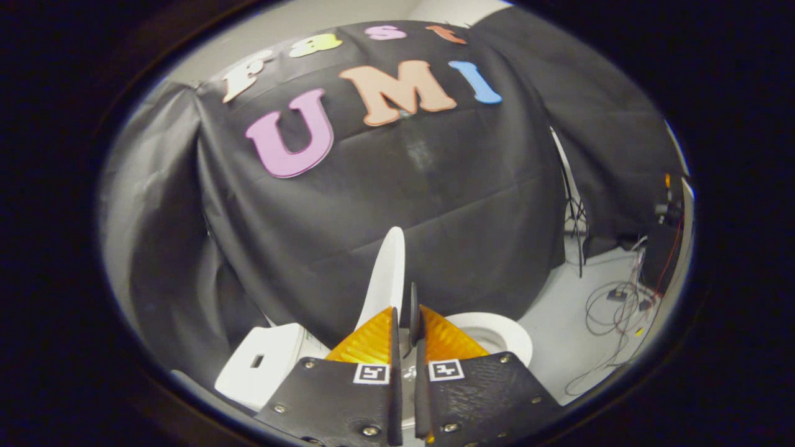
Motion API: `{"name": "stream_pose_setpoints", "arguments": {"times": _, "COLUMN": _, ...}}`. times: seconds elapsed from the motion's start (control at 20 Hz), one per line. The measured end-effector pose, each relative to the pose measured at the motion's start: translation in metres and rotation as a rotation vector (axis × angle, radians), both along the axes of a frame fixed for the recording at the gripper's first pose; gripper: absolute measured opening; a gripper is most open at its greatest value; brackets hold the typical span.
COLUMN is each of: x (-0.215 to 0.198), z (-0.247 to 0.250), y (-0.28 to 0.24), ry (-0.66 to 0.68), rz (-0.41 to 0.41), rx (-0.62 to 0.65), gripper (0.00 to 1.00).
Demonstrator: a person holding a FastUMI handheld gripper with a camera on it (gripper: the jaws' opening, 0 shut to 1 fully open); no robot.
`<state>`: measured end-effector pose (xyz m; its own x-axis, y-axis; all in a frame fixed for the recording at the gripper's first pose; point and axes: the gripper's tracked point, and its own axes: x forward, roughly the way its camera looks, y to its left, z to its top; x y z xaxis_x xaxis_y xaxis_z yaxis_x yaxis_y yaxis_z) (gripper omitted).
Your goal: Open the toilet lid.
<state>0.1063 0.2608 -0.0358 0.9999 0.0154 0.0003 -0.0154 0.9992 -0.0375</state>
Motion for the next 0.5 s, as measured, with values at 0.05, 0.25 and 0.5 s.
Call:
{"name": "stream_pose_setpoints", "arguments": {"times": 0.05, "x": -0.001, "z": 0.005, "y": 0.009, "ry": -0.005, "rz": 0.007, "rx": -0.035, "gripper": 0.08}}
{"name": "stream_pose_setpoints", "arguments": {"times": 0.25, "x": -0.005, "z": 0.006, "y": 0.021, "ry": 0.023, "rz": -0.039, "rx": -0.277, "gripper": 0.09}}
{"name": "stream_pose_setpoints", "arguments": {"times": 0.5, "x": -0.013, "z": 0.006, "y": 0.046, "ry": 0.030, "rz": -0.028, "rx": -0.419, "gripper": 0.09}}
